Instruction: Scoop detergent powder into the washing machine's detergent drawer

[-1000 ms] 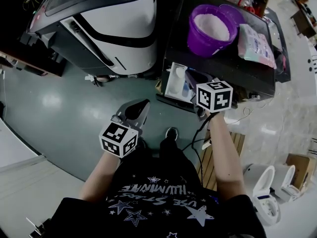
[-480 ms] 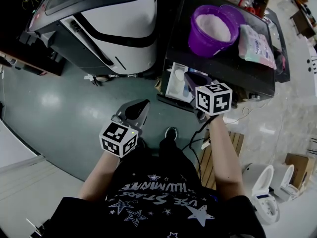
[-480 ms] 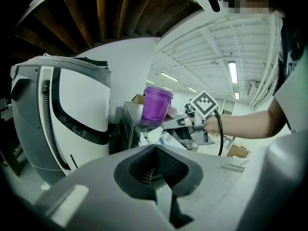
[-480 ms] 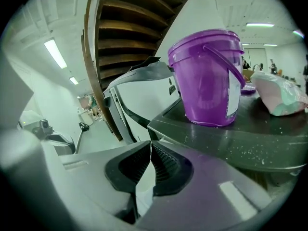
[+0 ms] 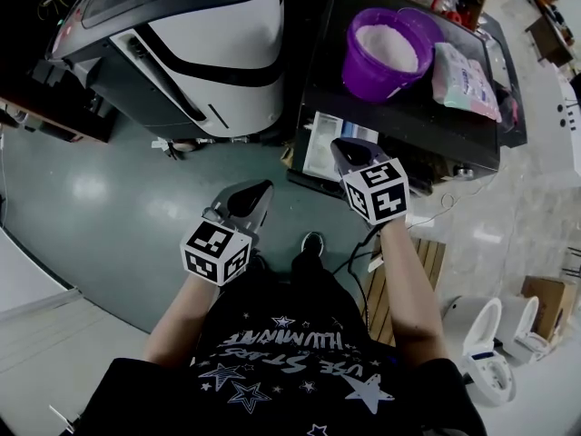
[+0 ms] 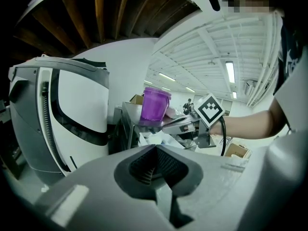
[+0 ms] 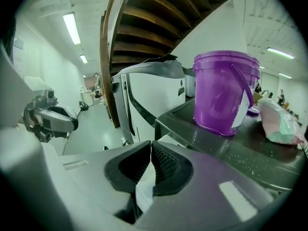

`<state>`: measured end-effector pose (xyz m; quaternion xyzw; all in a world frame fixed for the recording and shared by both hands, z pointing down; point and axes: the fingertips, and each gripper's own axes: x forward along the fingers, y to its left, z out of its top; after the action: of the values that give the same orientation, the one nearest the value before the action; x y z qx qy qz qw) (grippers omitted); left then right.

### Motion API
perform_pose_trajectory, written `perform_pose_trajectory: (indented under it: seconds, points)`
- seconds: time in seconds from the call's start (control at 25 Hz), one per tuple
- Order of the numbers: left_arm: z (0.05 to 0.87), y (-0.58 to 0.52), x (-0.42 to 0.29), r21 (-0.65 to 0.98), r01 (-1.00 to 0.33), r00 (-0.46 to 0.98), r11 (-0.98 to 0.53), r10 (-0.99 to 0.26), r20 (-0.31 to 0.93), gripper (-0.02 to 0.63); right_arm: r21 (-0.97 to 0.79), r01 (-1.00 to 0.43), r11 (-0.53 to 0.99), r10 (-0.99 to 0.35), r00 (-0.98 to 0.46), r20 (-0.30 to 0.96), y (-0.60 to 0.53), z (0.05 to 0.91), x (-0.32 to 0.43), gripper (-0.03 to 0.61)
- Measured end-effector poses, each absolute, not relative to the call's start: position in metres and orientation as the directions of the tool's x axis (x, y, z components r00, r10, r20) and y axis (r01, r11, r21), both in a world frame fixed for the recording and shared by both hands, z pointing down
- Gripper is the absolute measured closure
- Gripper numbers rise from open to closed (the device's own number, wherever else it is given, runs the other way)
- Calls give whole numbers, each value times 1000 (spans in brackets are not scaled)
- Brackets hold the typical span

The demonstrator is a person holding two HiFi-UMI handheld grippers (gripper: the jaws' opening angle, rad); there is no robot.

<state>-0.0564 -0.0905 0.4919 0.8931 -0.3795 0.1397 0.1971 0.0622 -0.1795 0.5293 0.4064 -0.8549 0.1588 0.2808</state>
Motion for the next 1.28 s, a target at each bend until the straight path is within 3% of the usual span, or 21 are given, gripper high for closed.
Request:
perform_pose_trajectory:
  seconds: [1.28]
  points:
    - [478,-77,-74,241,-715,694,-656,-625,357,612,423,-550,720,-673,-405,619,-142,524,35,543]
